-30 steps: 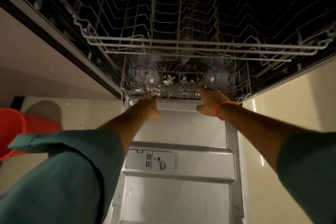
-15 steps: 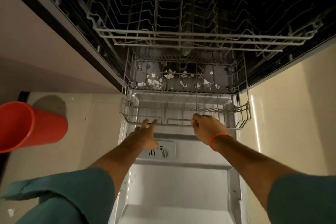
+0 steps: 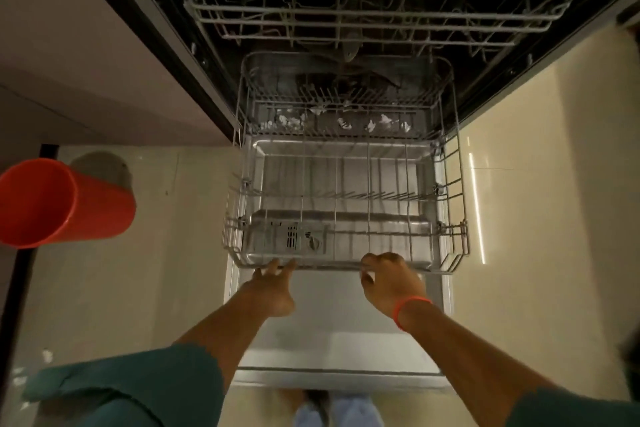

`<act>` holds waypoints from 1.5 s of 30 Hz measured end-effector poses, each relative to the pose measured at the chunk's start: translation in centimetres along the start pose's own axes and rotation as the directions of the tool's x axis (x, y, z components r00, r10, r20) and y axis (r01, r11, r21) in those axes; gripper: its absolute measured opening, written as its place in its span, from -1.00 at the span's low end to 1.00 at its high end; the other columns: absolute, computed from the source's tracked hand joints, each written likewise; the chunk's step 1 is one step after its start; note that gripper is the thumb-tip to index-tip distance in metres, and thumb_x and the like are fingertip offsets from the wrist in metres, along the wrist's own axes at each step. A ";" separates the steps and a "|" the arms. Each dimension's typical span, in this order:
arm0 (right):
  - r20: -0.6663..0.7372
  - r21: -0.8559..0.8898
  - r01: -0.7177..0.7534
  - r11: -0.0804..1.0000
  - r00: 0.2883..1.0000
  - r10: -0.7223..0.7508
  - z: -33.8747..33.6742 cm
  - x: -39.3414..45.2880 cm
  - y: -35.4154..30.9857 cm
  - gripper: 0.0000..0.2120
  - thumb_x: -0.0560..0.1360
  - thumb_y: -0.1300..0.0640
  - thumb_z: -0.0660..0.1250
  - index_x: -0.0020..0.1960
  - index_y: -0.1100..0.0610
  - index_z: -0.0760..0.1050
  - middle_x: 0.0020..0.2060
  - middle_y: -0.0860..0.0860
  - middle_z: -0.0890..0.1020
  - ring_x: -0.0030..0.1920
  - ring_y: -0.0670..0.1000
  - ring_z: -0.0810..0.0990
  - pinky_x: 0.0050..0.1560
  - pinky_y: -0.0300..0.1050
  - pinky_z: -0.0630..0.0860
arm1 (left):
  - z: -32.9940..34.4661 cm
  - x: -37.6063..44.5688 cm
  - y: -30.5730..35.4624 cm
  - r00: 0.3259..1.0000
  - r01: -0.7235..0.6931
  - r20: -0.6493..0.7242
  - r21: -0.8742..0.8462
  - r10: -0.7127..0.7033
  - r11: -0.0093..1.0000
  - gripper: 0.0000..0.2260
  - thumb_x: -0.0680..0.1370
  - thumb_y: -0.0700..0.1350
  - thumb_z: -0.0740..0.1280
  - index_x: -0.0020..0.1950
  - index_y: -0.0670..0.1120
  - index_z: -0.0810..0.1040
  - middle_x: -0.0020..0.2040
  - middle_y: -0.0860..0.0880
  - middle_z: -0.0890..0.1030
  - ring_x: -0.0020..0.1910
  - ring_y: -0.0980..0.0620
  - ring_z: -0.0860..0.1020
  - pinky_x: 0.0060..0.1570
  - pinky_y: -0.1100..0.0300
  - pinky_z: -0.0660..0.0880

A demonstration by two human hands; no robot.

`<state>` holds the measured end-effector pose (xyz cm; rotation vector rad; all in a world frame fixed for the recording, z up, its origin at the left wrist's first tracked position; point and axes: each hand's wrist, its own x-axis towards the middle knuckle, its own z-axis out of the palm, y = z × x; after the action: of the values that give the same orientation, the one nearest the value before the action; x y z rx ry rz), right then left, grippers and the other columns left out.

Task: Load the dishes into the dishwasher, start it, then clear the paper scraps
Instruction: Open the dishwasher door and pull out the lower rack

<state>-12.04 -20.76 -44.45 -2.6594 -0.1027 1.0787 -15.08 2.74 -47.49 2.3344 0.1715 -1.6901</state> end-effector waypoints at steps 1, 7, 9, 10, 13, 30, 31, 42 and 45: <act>0.019 0.000 -0.009 1.000 1.000 0.009 0.7 -0.8 0.2 -0.72 0.59 -0.01 0.20 0.27 -0.07 0.51 0.17 -0.02 0.59 0.27 0.05 0.50 0.22 -0.07 0.50 | 0.7 -0.3 -0.2 1.000 -0.003 0.022 0.004 0.002 1.000 -0.14 0.55 -0.13 0.30 0.63 0.21 -0.24 0.66 -0.03 -0.23 0.63 -0.18 -0.07 0.54 -0.16 0.18; 0.120 -0.012 -0.007 1.000 0.993 0.008 4.0 -5.3 1.2 -0.61 0.60 -0.05 0.19 0.42 -0.12 0.38 0.41 -0.11 0.44 0.50 0.00 0.25 0.48 -0.01 0.27 | 3.6 -1.7 -0.9 0.984 0.006 0.179 0.074 -0.019 0.997 -0.16 0.54 -0.09 0.28 0.64 0.19 -0.19 0.67 -0.06 -0.13 0.63 -0.20 -0.01 0.54 -0.22 0.13; 0.135 -0.011 -0.011 1.000 0.991 0.012 4.7 -6.7 1.0 -0.60 0.60 -0.05 0.19 0.44 -0.13 0.37 0.45 -0.12 0.39 0.52 0.00 0.22 0.51 -0.01 0.22 | 4.4 -2.2 -1.1 0.978 -0.004 0.205 0.134 -0.023 0.991 -0.19 0.55 -0.05 0.27 0.65 0.18 -0.17 0.67 -0.06 -0.07 0.63 -0.20 0.03 0.55 -0.21 0.09; 0.137 -0.012 -0.010 1.000 0.990 0.011 5.0 -7.4 0.9 -0.59 0.61 -0.05 0.19 0.45 -0.12 0.37 0.47 -0.11 0.37 0.53 0.01 0.19 0.53 -0.01 0.19 | 4.8 -2.4 -1.1 0.976 -0.005 0.214 0.156 -0.028 0.988 -0.20 0.56 -0.02 0.27 0.65 0.17 -0.16 0.67 -0.05 -0.06 0.63 -0.19 0.04 0.56 -0.21 0.07; 0.131 -0.016 -0.019 1.000 0.991 0.021 5.7 -8.7 0.9 -0.60 0.61 -0.04 0.19 0.45 -0.13 0.38 0.48 -0.08 0.35 0.53 0.01 0.17 0.53 -0.03 0.15 | 6.0 -3.0 -1.3 0.971 -0.010 0.236 0.185 -0.034 0.983 -0.22 0.57 0.01 0.27 0.65 0.16 -0.14 0.67 -0.04 -0.02 0.62 -0.17 0.07 0.55 -0.23 0.07; 0.189 -0.136 -0.086 0.987 0.976 0.111 5.7 -12.0 -1.8 -0.41 0.59 -0.15 0.15 0.58 -0.08 0.13 0.56 0.07 0.20 0.55 0.15 0.13 0.54 0.23 -0.01 | 5.8 -8.6 -0.9 0.992 -0.098 -0.058 0.257 0.116 0.961 -0.48 0.61 -0.08 0.23 0.58 0.07 0.28 0.51 -0.09 0.39 0.44 -0.15 0.42 0.38 -0.08 0.41; 0.166 -0.113 -0.080 0.990 0.981 0.099 5.5 -12.5 -2.0 -0.39 0.59 -0.14 0.16 0.59 -0.09 0.10 0.57 0.08 0.17 0.57 0.15 0.10 0.55 0.22 -0.02 | 5.8 -9.2 -0.8 0.984 -0.122 -0.099 0.232 0.148 0.965 -0.46 0.62 -0.05 0.24 0.61 0.07 0.21 0.55 -0.09 0.32 0.48 -0.15 0.37 0.40 -0.09 0.39; 0.047 0.045 -0.092 0.995 0.995 0.090 -0.7 -13.0 -3.4 -0.35 0.58 -0.17 0.19 0.60 -0.07 0.06 0.59 0.13 0.13 0.56 0.20 0.12 0.53 0.19 0.12 | 4.3 -14.9 -1.1 0.900 -0.130 -0.410 0.068 0.147 0.989 -0.39 0.68 0.16 0.13 0.65 0.17 -0.10 0.66 -0.11 -0.07 0.63 -0.19 0.01 0.52 -0.21 0.20; 0.001 0.051 -0.059 0.997 0.998 0.059 -4.7 -13.7 -4.8 -0.35 0.59 -0.18 0.18 0.60 -0.08 0.06 0.59 0.13 0.11 0.57 0.21 0.10 0.54 0.19 0.11 | 2.2 -17.7 -0.9 0.886 -0.120 -0.445 0.041 0.126 0.992 -0.39 0.68 0.19 0.09 0.65 0.17 -0.14 0.67 -0.10 -0.13 0.63 -0.17 -0.03 0.52 -0.23 0.19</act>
<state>-18.48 -19.44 -30.67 -2.6326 0.0031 1.0835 -22.97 3.89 -31.54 2.6465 0.0920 -1.0740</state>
